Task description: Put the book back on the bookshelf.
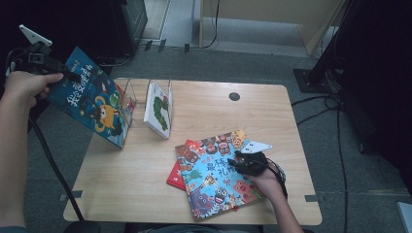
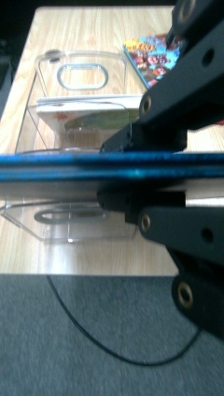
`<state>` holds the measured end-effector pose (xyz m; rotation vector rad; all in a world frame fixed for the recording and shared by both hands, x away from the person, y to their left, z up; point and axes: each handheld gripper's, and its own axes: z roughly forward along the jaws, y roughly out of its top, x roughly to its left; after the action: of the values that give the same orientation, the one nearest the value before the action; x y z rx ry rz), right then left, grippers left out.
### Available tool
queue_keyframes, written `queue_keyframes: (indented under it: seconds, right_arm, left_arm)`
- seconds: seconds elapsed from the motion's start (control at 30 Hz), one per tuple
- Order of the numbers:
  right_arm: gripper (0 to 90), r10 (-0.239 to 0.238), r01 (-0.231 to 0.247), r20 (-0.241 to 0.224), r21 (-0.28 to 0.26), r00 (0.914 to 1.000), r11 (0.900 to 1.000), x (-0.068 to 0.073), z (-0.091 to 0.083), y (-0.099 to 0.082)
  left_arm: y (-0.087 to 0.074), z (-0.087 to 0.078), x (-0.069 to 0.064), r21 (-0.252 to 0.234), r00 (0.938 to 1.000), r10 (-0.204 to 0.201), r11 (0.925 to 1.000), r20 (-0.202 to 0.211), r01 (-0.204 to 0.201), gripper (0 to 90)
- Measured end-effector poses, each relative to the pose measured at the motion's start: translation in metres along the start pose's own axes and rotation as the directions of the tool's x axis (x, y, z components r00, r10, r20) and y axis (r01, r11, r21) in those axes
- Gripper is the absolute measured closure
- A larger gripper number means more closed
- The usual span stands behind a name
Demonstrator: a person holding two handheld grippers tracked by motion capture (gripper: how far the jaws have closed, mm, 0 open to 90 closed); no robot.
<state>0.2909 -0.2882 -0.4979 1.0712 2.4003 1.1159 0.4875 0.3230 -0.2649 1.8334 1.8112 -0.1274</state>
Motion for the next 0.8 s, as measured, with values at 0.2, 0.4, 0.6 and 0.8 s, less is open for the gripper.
queue_keyframes:
  seconds: [0.2,0.4,0.6,0.8]
  right_arm:
    - [53.2,0.002,-0.002,0.001,0.001,1.0000,1.0000,-0.002,0.002,0.001]
    - [53.0,0.021,-0.021,-0.003,-0.006,0.9998,0.9998,-0.005,0.002,0.002]
    - [53.0,0.048,-0.048,-0.006,-0.033,0.9989,0.9983,-0.012,0.002,0.004]
    - [53.1,0.087,-0.087,-0.007,-0.053,0.9962,0.9948,-0.018,0.000,0.007]
  left_arm:
    - [-0.006,-0.003,0.003,0.019,0.9996,-0.005,0.9998,0.026,0.004,58.9]
    - [-0.019,-0.015,0.006,0.000,0.9994,-0.015,0.9999,0.032,0.015,51.2]
    - [-0.046,-0.031,0.006,-0.022,0.9992,-0.011,0.9997,0.037,0.012,46.9]
    - [-0.072,-0.037,0.006,-0.040,0.9992,0.004,0.9992,0.039,-0.002,45.0]
